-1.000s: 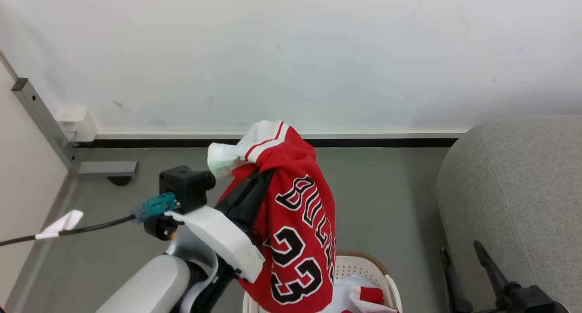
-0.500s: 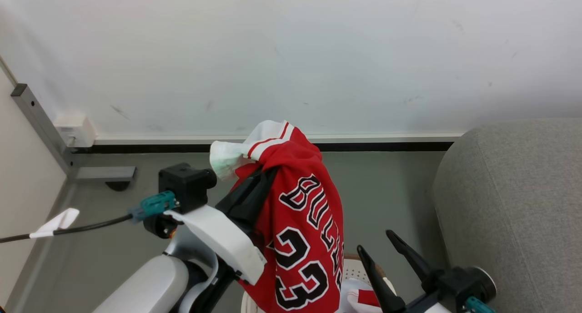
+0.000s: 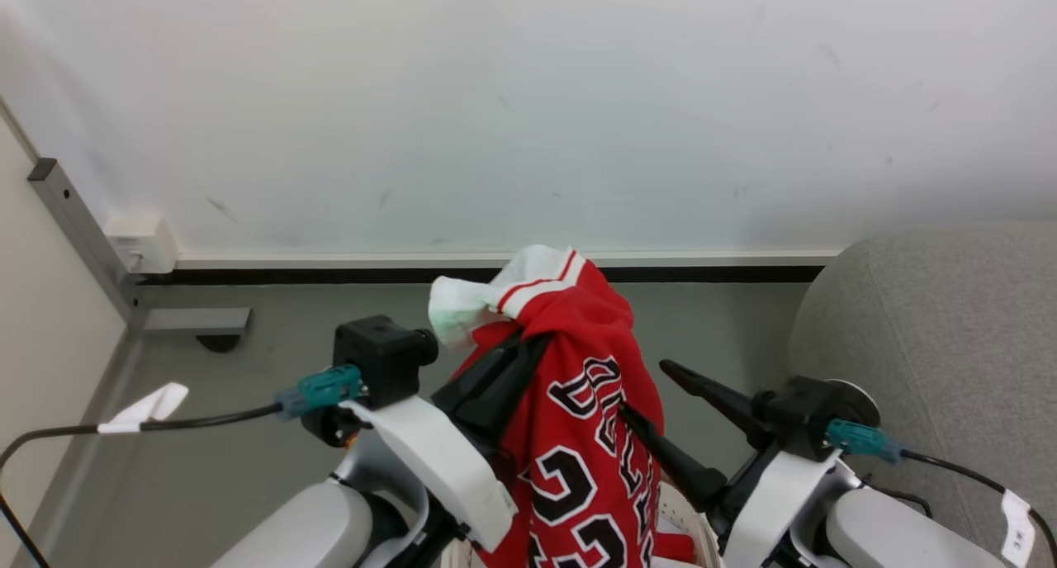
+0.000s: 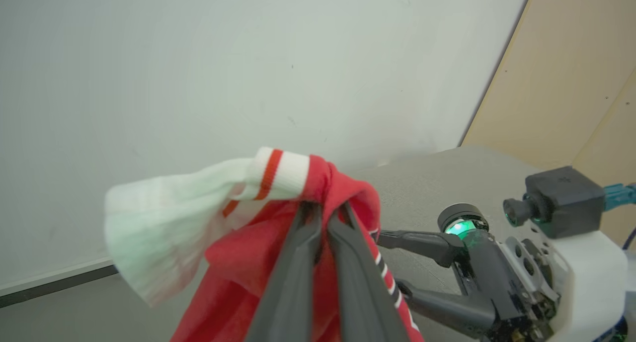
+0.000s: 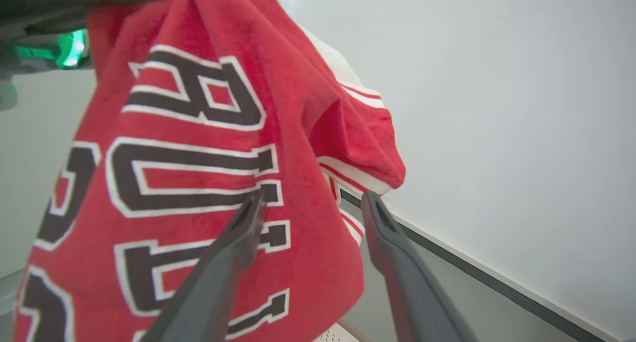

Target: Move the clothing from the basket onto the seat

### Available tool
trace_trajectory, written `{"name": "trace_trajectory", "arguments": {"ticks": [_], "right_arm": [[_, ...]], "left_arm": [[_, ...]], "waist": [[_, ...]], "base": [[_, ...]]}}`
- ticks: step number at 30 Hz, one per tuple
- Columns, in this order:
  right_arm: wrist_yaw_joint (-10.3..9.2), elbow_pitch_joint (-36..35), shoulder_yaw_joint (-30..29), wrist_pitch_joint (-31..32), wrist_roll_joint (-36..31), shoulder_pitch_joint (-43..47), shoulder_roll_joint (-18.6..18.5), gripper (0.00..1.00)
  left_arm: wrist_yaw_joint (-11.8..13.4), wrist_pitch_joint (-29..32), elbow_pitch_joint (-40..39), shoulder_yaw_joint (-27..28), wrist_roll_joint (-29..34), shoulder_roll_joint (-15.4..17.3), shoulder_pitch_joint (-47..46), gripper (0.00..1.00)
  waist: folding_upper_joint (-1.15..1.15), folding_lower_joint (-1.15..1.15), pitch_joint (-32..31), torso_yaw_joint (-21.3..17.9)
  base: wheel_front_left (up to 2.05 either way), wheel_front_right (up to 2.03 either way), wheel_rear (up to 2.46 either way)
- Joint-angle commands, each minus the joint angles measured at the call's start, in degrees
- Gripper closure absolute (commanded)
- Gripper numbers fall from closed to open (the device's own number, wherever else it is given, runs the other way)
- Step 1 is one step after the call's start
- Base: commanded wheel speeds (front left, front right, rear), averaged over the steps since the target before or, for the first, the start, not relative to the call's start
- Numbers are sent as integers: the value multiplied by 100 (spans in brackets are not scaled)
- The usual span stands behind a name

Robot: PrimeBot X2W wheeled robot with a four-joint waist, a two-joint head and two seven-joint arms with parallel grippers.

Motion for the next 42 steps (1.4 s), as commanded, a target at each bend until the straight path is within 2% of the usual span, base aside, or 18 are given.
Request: {"name": "trace_trajectory", "arguments": {"ticks": [1,10,15,16,17,18,26,29,30,31,32,42], "right_arm": [[-12,43,207,27,140,-152,-30,0],[-12,186,1566,-56,1285,-978,-1,0],[-12,24,1868,-262,1977,-1230,72,0],[-12,0,1893,-294,2110,-1263,75,33],[-12,-30,1912,-347,2204,-1286,80,82],[-12,-49,1930,-389,2321,-1288,82,100],[-12,-157,1970,-625,2831,-1200,-42,100],[-12,-190,1886,-661,2910,-1148,-134,100],[-12,-210,1807,-656,2904,-1126,-163,100],[-12,-238,1714,-656,2890,-1090,-179,100],[-12,-267,1618,-657,2863,-1055,-194,100],[-12,-482,229,-656,2481,-615,-508,100]], "left_arm": [[-20,8,-34,-13,75,-11,-41,100],[-177,123,22,-263,44,-110,-92,100],[-216,138,85,-339,22,-164,-99,100],[-218,138,87,-351,13,-178,-103,100],[-221,140,90,-362,6,-186,-106,100],[-224,142,91,-366,-2,-191,-108,100],[-146,102,137,-317,52,-110,-68,100],[-101,68,166,-306,101,-76,-37,75],[-89,40,177,-300,119,-72,-21,60],[-69,29,185,-299,134,-69,-4,41],[-50,7,194,-300,147,-62,13,0],[7,-173,265,-373,170,-141,145,0]], "waist": [[0,0,-15,34],[0,0,-111,140],[0,0,-162,177],[0,0,-169,187],[0,0,-174,197],[0,0,-178,208],[0,0,-180,223],[0,0,-168,195],[0,0,-166,181],[0,0,-164,165],[0,0,-159,146],[0,0,-28,-157]], "base": [[0,0,0],[0,0,0],[0,0,0],[0,0,0],[0,0,0],[0,0,0],[0,0,0],[0,0,0],[0,0,0],[0,0,0],[0,0,0],[0,0,0]]}}
